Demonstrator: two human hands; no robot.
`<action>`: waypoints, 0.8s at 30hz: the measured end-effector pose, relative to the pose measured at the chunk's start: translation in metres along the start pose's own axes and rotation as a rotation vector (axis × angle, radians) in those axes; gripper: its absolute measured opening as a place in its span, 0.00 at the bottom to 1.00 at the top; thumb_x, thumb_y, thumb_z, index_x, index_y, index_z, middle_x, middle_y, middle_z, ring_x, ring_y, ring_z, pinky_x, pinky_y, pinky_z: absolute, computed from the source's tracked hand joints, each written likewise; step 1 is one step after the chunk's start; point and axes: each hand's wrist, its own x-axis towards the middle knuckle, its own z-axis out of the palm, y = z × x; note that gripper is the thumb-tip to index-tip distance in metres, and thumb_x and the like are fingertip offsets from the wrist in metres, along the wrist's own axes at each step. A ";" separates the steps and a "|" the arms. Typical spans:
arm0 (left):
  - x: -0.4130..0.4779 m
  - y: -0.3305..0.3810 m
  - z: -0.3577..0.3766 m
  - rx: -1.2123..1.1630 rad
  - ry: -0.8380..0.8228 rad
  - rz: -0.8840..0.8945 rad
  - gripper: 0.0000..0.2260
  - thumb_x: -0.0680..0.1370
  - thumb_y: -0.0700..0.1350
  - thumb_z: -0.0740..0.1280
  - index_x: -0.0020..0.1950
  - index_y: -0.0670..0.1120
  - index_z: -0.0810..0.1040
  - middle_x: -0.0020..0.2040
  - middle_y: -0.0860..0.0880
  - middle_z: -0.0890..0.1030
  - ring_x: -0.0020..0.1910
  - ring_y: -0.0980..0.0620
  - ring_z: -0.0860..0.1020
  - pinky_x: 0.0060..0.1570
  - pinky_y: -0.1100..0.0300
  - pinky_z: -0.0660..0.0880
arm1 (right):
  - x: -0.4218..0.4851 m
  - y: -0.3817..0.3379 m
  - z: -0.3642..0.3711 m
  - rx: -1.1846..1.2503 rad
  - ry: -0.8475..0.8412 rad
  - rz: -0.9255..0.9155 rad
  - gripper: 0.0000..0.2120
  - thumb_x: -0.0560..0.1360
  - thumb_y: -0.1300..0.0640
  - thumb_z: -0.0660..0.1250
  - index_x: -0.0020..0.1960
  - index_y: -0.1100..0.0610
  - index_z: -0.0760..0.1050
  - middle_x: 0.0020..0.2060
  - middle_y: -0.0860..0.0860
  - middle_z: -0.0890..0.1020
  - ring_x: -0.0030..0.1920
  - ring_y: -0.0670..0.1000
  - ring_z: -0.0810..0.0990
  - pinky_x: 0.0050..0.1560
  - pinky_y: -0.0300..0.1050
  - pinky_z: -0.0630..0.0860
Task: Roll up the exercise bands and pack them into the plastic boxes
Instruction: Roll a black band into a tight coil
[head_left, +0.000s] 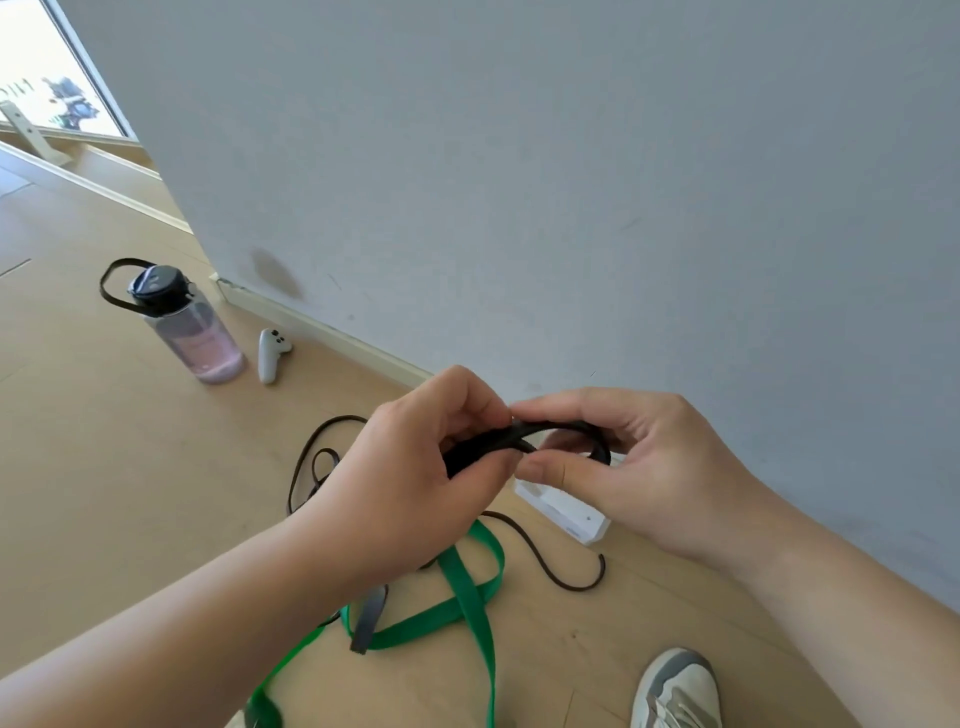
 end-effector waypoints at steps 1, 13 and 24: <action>0.000 0.000 0.001 -0.018 0.015 -0.001 0.09 0.76 0.41 0.76 0.49 0.52 0.78 0.46 0.55 0.87 0.45 0.50 0.86 0.50 0.45 0.82 | 0.000 0.001 0.001 0.027 0.009 -0.016 0.14 0.70 0.59 0.79 0.54 0.46 0.86 0.44 0.39 0.88 0.46 0.40 0.86 0.51 0.30 0.77; -0.002 -0.007 0.004 0.038 -0.167 -0.065 0.23 0.72 0.40 0.76 0.60 0.60 0.74 0.50 0.53 0.84 0.49 0.53 0.84 0.53 0.52 0.81 | 0.000 -0.004 0.004 0.285 0.038 -0.028 0.07 0.72 0.70 0.76 0.46 0.60 0.86 0.37 0.50 0.88 0.40 0.46 0.87 0.44 0.35 0.80; 0.013 -0.024 -0.018 0.244 -0.107 -0.261 0.18 0.73 0.39 0.74 0.54 0.59 0.78 0.38 0.55 0.82 0.35 0.57 0.79 0.45 0.52 0.81 | 0.003 0.031 -0.059 -0.107 0.314 0.146 0.08 0.75 0.61 0.76 0.44 0.48 0.84 0.35 0.45 0.84 0.33 0.44 0.77 0.40 0.36 0.75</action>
